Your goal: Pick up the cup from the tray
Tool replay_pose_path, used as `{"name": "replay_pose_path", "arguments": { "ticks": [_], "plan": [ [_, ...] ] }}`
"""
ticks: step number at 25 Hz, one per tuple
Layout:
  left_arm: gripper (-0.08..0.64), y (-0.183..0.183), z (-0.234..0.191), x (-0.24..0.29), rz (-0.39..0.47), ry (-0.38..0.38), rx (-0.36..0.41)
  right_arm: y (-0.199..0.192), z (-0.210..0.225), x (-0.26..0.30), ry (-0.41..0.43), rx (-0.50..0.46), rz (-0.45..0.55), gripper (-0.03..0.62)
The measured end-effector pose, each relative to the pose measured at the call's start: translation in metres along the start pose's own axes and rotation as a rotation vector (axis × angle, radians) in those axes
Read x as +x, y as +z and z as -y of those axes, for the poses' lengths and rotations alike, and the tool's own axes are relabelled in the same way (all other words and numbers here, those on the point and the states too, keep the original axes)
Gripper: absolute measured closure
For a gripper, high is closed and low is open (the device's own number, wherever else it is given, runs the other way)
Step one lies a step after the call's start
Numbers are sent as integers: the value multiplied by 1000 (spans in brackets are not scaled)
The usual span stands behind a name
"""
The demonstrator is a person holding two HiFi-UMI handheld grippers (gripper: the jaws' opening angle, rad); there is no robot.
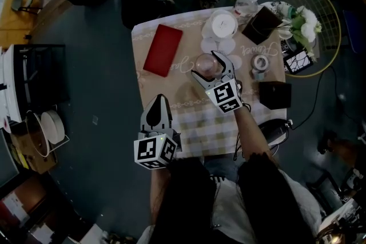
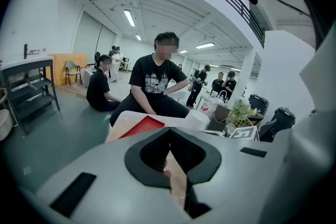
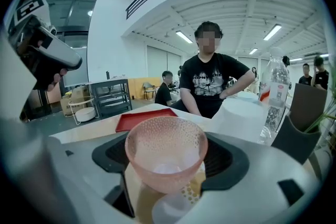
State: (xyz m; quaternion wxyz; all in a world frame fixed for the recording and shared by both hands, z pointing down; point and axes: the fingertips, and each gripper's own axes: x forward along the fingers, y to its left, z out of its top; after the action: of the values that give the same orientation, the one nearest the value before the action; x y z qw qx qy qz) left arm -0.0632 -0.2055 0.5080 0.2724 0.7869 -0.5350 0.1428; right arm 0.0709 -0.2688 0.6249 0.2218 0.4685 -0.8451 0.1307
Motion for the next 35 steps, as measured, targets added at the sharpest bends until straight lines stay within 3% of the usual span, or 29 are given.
{"name": "replay_pose_path", "arguments": {
  "ticks": [8, 12, 21, 28, 33, 35],
  "plan": [
    [552, -7, 0, -3, -32, -2, 5, -1, -1, 2, 10, 5, -1, 192],
    [552, -11, -4, -8, -43, -4, -23, 4, -6, -4, 17, -53, -10, 190],
    [552, 10, 3, -25, 18, -22, -33, 45, -10, -39, -16, -106, 43, 190],
    [552, 19, 10, -42, 55, -44, 15, 63, -25, -73, 18, 71, 67, 192],
    [552, 27, 15, -59, 90, -78, -5, 88, -50, -104, 55, 81, 106, 197],
    [552, 32, 17, -63, 108, -89, -10, 101, -57, -115, 40, 62, 130, 296]
  ]
}}
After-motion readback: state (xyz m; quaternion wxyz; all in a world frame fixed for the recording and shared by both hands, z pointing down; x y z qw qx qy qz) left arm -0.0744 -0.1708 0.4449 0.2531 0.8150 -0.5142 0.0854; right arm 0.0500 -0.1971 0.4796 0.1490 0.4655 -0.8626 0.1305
